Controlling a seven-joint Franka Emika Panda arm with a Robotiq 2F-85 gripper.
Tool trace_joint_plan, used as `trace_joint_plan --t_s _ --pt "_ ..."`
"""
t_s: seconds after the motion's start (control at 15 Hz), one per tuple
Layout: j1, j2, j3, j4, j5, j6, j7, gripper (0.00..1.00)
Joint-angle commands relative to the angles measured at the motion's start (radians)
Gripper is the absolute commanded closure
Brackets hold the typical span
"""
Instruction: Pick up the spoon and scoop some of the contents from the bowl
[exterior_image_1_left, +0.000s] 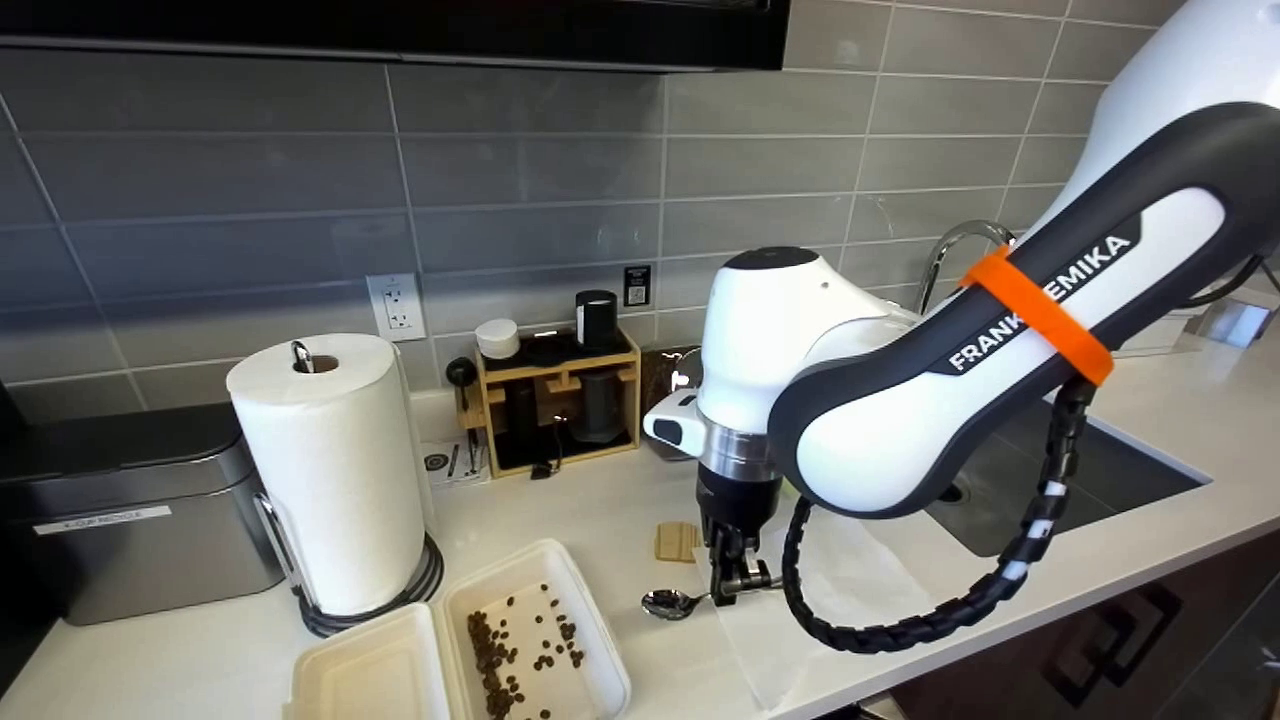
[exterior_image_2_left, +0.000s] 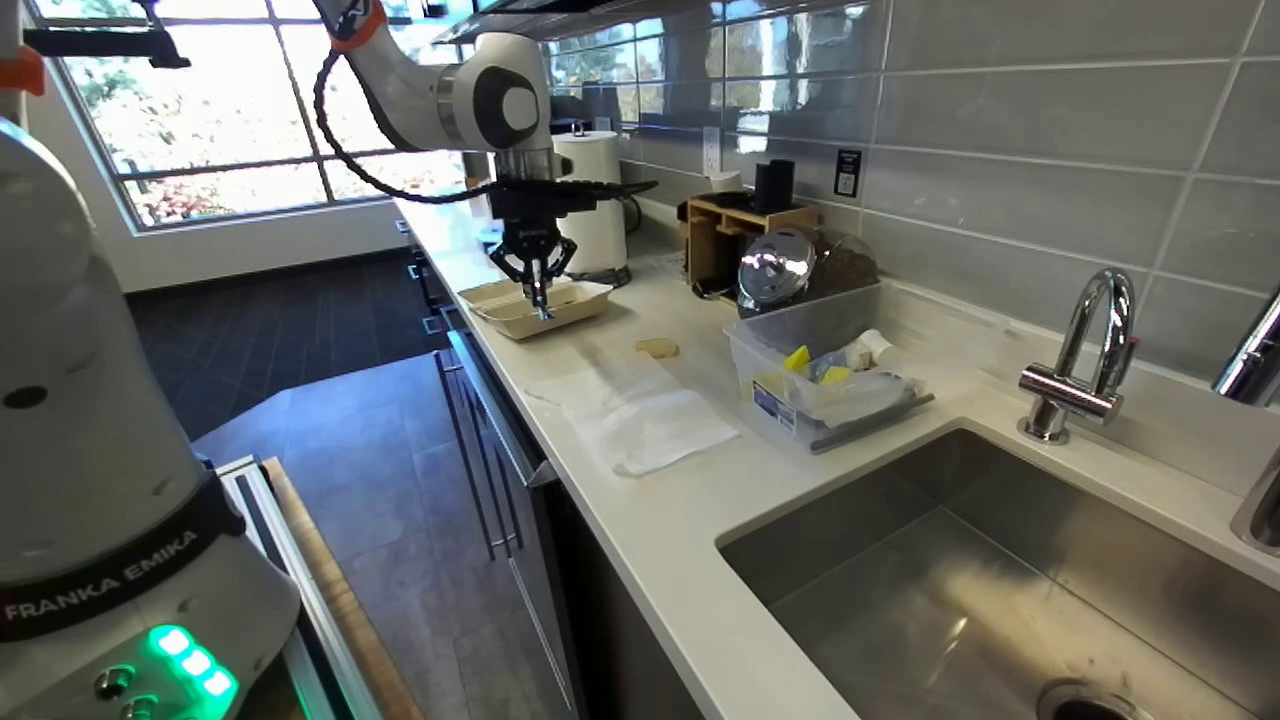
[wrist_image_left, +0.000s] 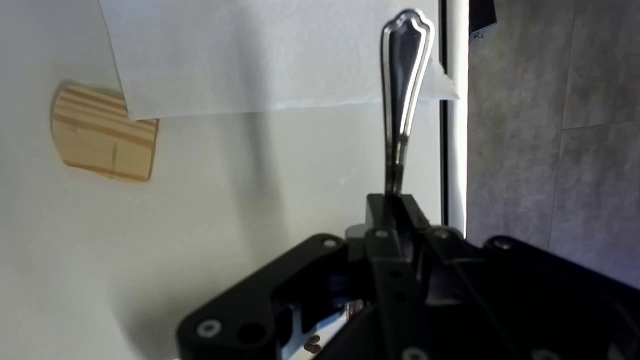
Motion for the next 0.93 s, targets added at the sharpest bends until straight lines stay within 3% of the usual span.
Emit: trace_joint_plan --t_s 0.0,0.13,0.2,0.27,0.6,0.87 --pt "-0.016 0.001 0.014 0.002 -0.007 -0.002 0.005 0.92" --pt "-0.019 0.002 0.011 0.002 -0.008 -0.002 0.005 0.92" --pt "-0.001 -0.001 -0.011 0.001 -0.068 -0.013 0.049 0.98" --pt "0.008 0.005 -0.004 0.018 -0.084 -0.017 0.047 0.98" --pt "0.108 0.040 -0.016 0.135 -0.382 -0.167 0.188 0.98" --pt "0.180 0.092 0.003 0.247 -0.537 -0.314 0.264 0.98"
